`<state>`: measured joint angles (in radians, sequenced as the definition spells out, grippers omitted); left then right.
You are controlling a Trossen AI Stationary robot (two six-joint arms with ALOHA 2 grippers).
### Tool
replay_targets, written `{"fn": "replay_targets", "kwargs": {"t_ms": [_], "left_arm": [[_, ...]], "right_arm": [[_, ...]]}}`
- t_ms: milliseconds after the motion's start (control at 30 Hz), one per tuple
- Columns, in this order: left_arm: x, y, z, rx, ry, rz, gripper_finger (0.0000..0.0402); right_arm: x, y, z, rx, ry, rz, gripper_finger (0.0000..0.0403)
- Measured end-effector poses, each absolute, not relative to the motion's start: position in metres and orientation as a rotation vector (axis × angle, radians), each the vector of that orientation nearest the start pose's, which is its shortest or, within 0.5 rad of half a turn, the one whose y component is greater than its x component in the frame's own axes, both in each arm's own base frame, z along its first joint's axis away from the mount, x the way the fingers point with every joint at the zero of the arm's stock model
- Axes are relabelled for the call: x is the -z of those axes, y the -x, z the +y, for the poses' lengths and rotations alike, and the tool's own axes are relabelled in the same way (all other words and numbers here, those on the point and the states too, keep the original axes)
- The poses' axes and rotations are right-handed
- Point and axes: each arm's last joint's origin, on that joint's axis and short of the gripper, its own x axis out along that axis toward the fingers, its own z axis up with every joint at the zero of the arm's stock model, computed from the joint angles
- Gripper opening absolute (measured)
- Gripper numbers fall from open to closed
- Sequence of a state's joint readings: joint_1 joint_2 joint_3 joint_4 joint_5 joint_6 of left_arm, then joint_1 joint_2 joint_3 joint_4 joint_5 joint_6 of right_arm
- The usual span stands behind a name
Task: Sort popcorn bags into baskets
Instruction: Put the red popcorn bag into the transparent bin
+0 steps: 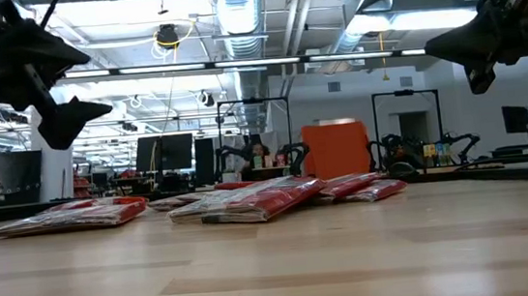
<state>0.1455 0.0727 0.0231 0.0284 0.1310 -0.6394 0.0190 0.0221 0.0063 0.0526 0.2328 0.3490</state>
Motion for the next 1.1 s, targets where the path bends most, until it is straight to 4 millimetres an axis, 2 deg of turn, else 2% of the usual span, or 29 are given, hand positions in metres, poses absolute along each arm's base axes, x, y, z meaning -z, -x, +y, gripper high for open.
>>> {"fn": "replay_targets", "kwargs": {"t_ms": [200, 467, 700, 1033, 1100], "left_arm": [[-0.169, -0.1, 0.016, -0.185, 0.607, -0.037, 0.0328], [-0.17, -0.099, 0.02, -0.312, 0.621, -0.095, 0.0328], [-0.171, -0.098, 0.023, -0.415, 0.828, -0.187, 0.0328], [-0.191, -0.095, 0.023, -0.344, 0.896, -0.415, 0.0328], [-0.196, -0.094, 0.023, -0.316, 0.902, -0.47, 0.0328]], "right_arm": [[-0.169, -0.098, -0.005, 0.205, -0.352, -0.074, 0.0058], [-0.169, -0.098, -0.005, 0.207, -0.348, -0.073, 0.0058], [-0.169, -0.097, -0.01, 0.303, -0.309, -0.087, 0.0058], [-0.17, -0.097, -0.011, 0.305, -0.311, -0.09, 0.0058], [-0.17, -0.097, -0.01, 0.302, -0.358, -0.104, 0.0058]]}}
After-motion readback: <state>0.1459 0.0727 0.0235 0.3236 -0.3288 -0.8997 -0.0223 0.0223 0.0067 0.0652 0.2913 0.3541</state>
